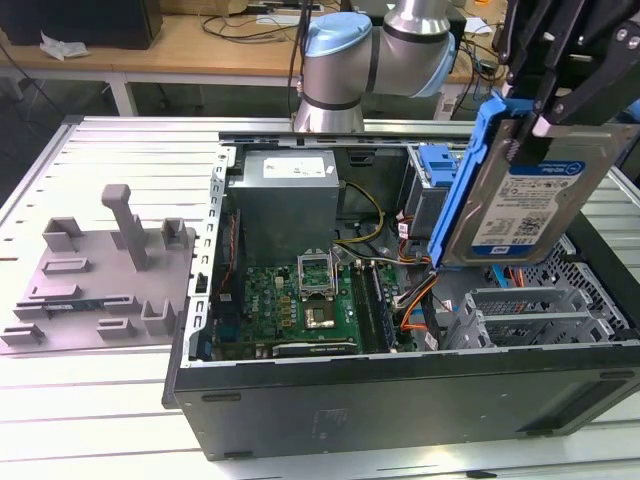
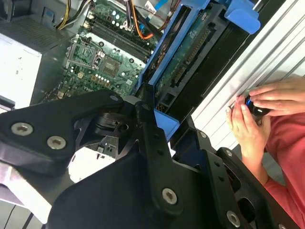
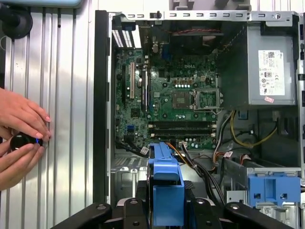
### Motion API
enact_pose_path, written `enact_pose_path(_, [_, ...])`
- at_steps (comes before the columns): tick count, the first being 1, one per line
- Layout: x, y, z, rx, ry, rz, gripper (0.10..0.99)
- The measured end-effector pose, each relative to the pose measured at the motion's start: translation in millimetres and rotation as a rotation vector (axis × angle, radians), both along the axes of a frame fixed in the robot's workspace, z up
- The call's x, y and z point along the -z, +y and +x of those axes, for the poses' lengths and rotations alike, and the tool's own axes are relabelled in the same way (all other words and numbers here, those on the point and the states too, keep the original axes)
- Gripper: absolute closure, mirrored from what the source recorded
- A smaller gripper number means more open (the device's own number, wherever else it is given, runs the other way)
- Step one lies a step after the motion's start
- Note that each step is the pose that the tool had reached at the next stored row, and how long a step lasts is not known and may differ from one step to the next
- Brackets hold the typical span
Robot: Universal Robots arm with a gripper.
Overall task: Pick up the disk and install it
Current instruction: 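Insert the disk into the insertion slot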
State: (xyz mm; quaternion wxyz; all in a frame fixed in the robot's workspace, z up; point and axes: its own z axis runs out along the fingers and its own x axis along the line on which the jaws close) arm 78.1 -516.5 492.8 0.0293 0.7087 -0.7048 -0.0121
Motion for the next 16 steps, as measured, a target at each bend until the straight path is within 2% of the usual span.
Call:
enact_pose_path(5, [1.5, -0.1, 13.6, 0.000, -0.0011, 0.000, 0.718])
enact_pose_path(16, [4.5, -0.3, 36.2, 0.000, -0.0070, -0.001, 0.718])
